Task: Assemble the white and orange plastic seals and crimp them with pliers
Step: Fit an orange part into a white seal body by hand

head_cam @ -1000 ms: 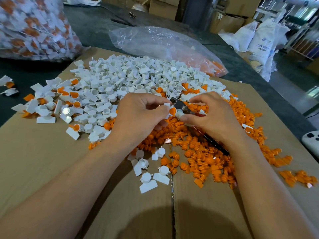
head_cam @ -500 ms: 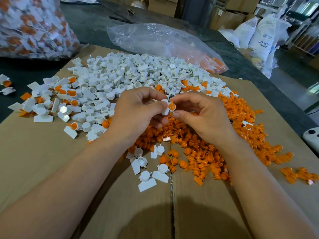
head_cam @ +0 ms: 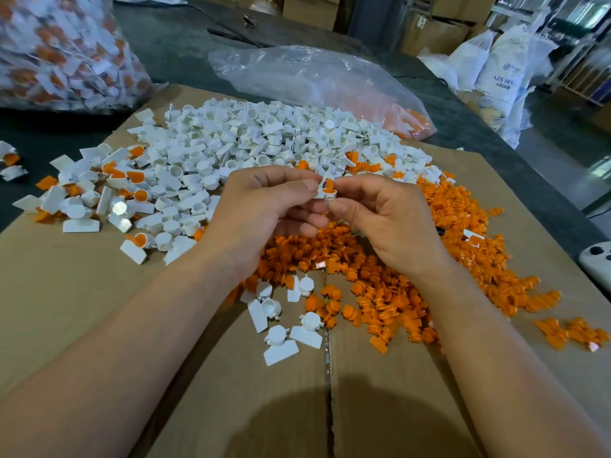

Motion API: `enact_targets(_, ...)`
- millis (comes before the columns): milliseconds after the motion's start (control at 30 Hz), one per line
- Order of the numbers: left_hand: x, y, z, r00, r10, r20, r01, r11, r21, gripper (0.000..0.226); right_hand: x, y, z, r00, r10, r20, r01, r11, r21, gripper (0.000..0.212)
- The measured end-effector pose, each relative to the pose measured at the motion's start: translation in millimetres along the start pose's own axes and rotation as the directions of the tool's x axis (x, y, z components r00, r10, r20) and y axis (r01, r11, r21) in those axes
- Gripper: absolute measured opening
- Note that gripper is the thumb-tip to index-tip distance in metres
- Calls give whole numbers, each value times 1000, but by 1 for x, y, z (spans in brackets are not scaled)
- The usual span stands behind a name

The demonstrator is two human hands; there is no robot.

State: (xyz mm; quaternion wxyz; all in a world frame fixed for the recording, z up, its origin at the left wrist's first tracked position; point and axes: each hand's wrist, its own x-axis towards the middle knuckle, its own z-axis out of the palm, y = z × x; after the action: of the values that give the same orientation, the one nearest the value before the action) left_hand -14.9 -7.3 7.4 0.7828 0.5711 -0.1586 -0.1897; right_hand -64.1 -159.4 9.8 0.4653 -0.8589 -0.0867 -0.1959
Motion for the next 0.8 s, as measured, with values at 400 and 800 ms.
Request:
enact_targets(400,-1,2,-1,1000,-16,4,16,1000,-1,8,1,-3,0,1000,-1,9,0,1000,28,19)
enact_targets(800,-2,2,-1,1000,-23,-5,23,1000,7,12,0,-1,1,1000,-5,16,5,1000,2,19)
